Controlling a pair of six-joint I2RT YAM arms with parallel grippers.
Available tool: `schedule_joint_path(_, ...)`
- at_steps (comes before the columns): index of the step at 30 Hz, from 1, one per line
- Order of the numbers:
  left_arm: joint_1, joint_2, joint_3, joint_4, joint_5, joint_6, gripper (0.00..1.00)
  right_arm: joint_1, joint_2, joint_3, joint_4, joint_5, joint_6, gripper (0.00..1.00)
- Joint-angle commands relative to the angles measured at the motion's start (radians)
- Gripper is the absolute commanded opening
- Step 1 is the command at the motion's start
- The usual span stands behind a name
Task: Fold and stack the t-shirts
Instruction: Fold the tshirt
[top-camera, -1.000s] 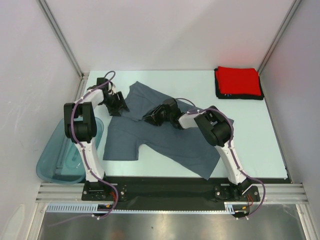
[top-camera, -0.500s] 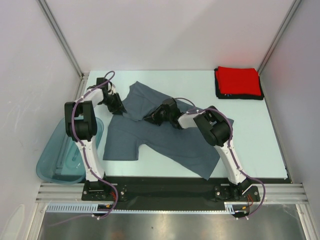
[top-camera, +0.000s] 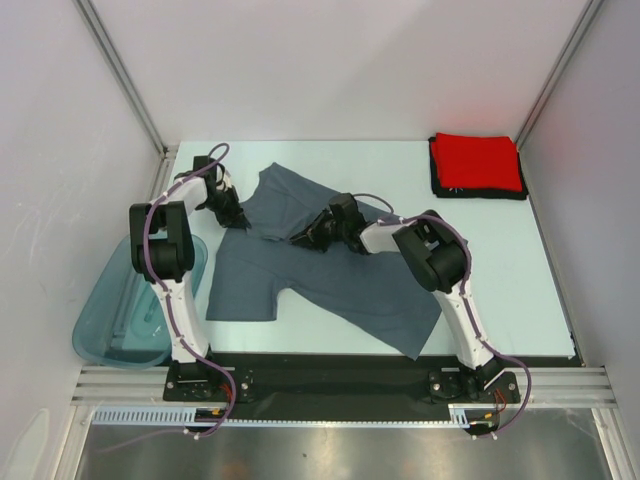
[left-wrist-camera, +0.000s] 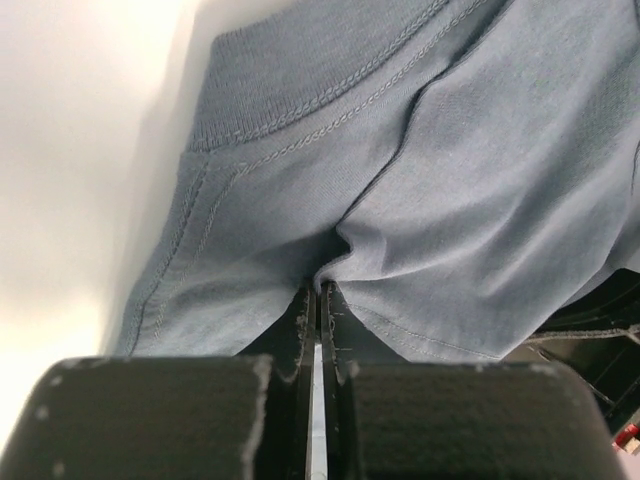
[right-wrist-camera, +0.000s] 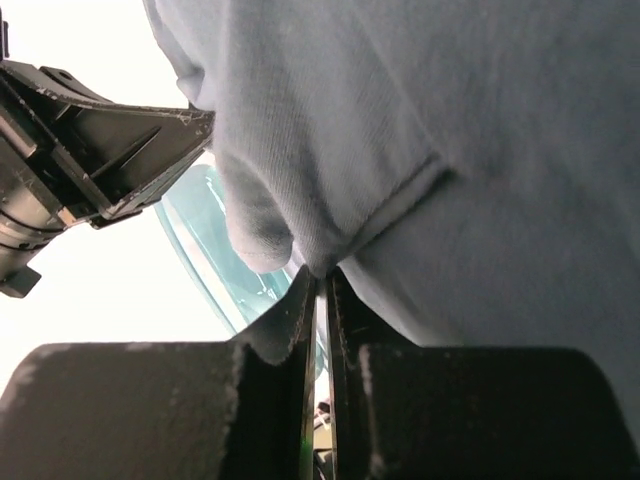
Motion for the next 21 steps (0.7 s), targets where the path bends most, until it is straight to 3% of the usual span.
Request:
schedule_joint_path(1,0.005,-0.056,0.021,-0.027,-0.004,-0.027,0.00,-0.017,-0.084,-0.022,-0.050,-0.088,-0.049,0.00)
schedule_joint_path(6,0.004,-0.068,0.004,-0.033,-0.017,-0.029,0.01,-0.038,-0.069,0.005,-0.080,-0.223,-0.136,0.00)
schedule_joint_path(12,0.005,-0.071,0.012,-0.045,-0.029,-0.019,0.00,-0.063,-0.079,0.004,-0.137,-0.274,-0.251,0.00)
schedule_joint_path(21,0.005,-0.094,-0.018,-0.053,-0.038,-0.024,0.00,-0.098,-0.059,0.007,-0.136,-0.407,-0.310,0.00)
